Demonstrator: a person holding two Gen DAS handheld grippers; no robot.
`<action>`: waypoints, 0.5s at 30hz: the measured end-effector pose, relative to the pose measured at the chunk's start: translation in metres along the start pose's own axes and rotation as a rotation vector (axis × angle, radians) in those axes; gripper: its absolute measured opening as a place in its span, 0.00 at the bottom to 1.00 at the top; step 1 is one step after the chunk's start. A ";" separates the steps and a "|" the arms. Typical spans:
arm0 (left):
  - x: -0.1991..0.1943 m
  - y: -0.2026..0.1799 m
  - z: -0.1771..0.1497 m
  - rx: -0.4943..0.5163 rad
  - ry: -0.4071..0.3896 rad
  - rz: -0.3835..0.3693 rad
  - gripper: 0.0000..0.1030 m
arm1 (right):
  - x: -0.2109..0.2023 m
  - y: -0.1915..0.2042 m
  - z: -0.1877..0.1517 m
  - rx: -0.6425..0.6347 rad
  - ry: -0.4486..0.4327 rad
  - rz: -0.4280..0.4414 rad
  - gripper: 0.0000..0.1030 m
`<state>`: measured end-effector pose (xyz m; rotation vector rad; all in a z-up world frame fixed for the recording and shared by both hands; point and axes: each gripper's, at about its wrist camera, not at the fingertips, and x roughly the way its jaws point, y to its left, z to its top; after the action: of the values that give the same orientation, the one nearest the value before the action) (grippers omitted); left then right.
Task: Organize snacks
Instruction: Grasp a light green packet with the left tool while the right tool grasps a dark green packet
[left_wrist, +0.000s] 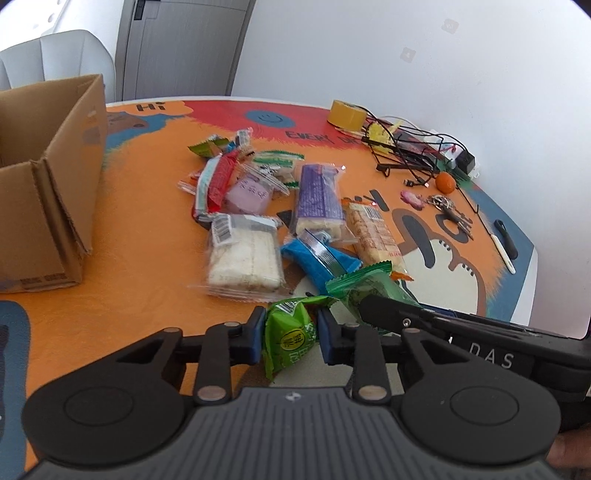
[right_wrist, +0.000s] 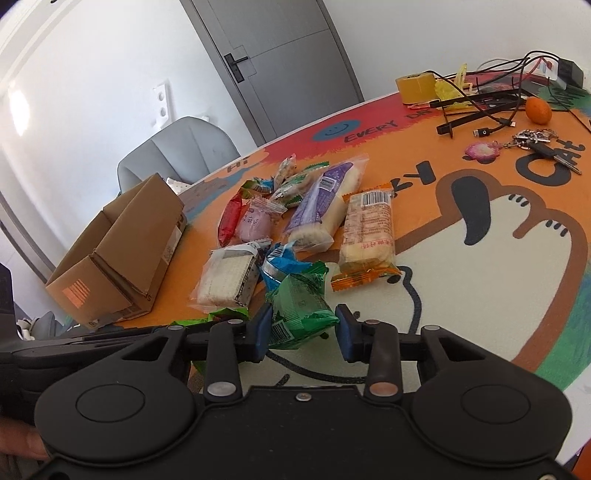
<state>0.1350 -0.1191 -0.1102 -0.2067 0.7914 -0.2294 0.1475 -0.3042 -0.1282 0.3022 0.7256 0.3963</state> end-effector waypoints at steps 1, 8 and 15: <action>-0.002 0.002 0.000 -0.006 -0.007 -0.001 0.26 | 0.000 0.002 0.001 -0.005 -0.005 0.000 0.36; -0.020 0.019 0.004 -0.037 -0.068 0.030 0.25 | 0.000 0.014 0.004 -0.040 -0.048 0.023 0.36; -0.045 0.036 0.014 -0.062 -0.162 0.098 0.25 | 0.000 0.032 0.011 -0.065 -0.074 0.038 0.36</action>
<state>0.1193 -0.0708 -0.0795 -0.2412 0.6461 -0.0945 0.1476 -0.2771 -0.1072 0.2680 0.6344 0.4418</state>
